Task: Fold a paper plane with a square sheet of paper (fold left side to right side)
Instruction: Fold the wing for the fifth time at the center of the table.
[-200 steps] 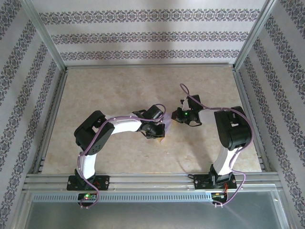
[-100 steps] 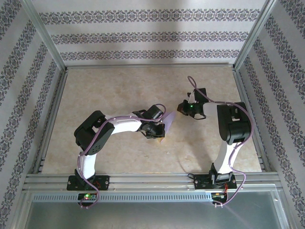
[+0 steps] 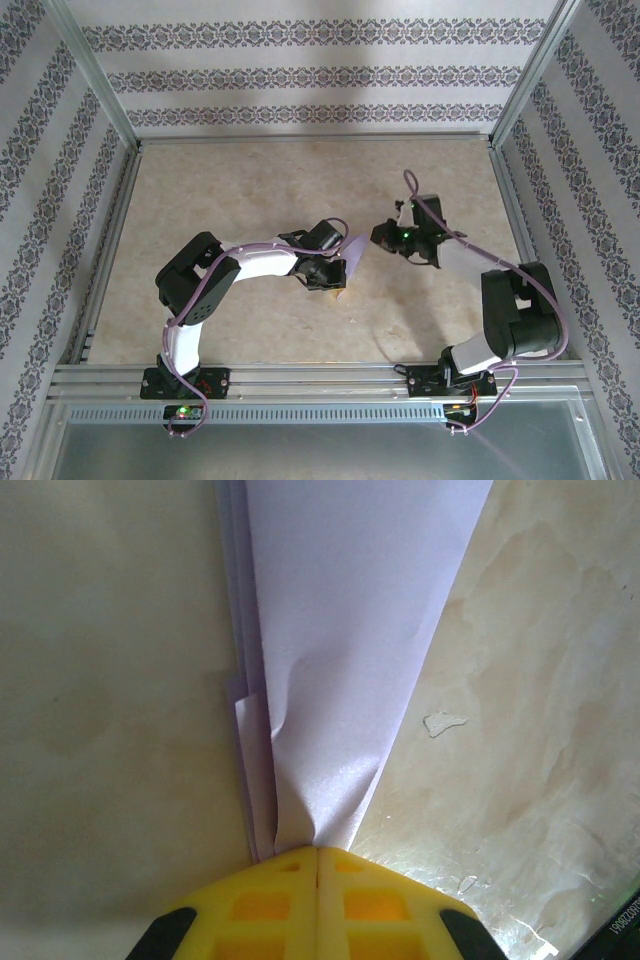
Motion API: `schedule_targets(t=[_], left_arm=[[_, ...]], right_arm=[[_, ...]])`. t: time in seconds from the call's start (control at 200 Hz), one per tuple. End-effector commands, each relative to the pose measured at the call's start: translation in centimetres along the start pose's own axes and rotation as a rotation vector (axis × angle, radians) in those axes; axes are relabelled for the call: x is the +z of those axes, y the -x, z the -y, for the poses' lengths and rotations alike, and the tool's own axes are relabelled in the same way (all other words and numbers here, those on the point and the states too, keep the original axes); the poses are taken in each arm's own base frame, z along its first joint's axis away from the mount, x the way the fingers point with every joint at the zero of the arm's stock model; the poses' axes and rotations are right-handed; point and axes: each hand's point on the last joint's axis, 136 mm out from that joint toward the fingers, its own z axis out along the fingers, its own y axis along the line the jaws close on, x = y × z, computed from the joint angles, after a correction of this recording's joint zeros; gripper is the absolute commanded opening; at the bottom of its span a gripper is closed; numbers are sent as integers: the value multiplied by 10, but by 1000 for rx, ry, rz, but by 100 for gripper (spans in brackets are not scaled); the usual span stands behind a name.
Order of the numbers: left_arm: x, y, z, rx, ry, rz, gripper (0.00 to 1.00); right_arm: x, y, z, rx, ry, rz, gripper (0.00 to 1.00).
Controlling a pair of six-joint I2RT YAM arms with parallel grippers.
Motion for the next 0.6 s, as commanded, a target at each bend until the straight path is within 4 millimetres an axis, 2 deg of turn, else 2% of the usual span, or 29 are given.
schedule_targets(t=[0.0,0.125,0.26,0.595], left_arm=[[13,-31,-56,-40,212,-91,0],[12,-30,-55,-37,210,-88,0],[12,-29,-55,-38,207,-84,0],[12,-28,-53,-35,204,-84,0]], right_arm=[[8,-32,-6,64,32,-71,0],[18,-53,-17,75,51,-111,0],[29,-63,-20,88,40,-133,0],[51,-82,-1,135,-20,-188,0]])
